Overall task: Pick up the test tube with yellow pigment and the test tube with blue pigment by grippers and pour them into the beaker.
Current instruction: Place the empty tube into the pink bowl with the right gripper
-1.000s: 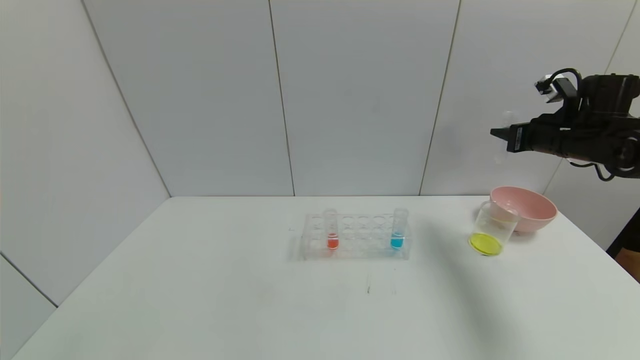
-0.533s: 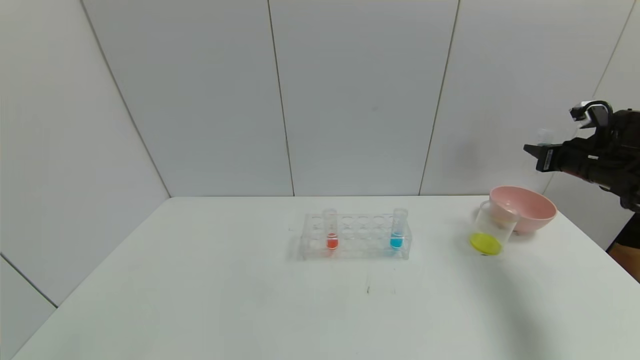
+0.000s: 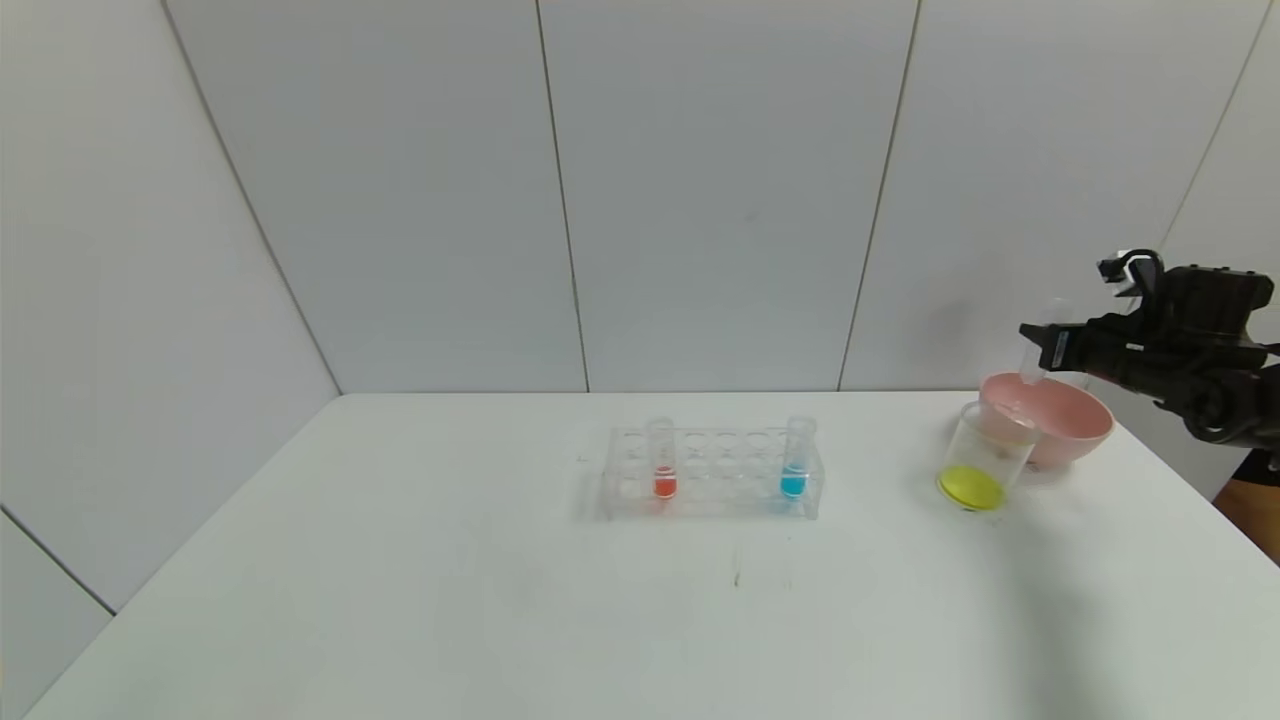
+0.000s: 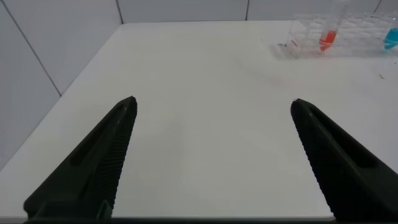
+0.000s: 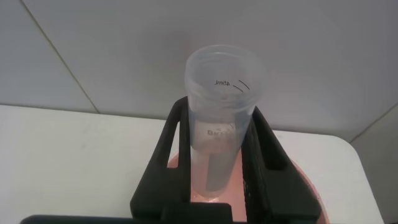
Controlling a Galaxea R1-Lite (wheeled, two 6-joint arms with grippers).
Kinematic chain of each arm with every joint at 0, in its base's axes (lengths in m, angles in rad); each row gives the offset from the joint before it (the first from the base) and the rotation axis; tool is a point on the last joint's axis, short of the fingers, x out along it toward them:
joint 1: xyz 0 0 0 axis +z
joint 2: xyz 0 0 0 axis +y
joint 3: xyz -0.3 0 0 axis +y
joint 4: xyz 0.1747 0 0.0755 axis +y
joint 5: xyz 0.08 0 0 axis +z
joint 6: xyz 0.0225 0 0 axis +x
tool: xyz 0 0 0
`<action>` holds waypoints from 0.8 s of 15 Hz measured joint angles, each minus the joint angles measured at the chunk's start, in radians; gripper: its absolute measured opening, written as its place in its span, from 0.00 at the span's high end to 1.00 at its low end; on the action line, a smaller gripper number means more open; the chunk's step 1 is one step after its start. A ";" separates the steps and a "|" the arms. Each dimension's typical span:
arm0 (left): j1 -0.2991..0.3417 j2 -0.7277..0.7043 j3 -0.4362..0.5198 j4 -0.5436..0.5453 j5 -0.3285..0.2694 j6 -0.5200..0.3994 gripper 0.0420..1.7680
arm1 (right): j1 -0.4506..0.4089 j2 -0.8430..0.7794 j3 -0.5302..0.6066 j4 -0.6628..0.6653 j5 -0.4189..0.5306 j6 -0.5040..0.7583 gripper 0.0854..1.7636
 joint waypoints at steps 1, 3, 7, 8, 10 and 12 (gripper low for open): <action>0.000 0.000 0.000 0.000 0.000 0.000 0.00 | -0.001 0.021 -0.019 0.001 0.001 0.001 0.74; 0.000 0.000 0.000 0.000 0.000 0.000 0.00 | -0.004 0.060 -0.050 0.001 0.001 0.001 0.74; 0.000 0.000 0.000 0.000 0.000 0.000 0.00 | -0.007 0.105 -0.083 0.000 0.003 -0.001 0.74; 0.000 0.000 0.000 0.000 0.000 0.000 0.00 | -0.008 0.113 -0.091 0.000 0.003 -0.001 0.65; 0.000 0.000 0.000 0.000 0.000 0.000 0.00 | -0.006 0.120 -0.101 -0.002 0.002 -0.001 0.51; 0.000 0.000 0.000 0.000 0.000 0.000 0.00 | -0.001 0.122 -0.104 -0.031 0.001 0.000 0.40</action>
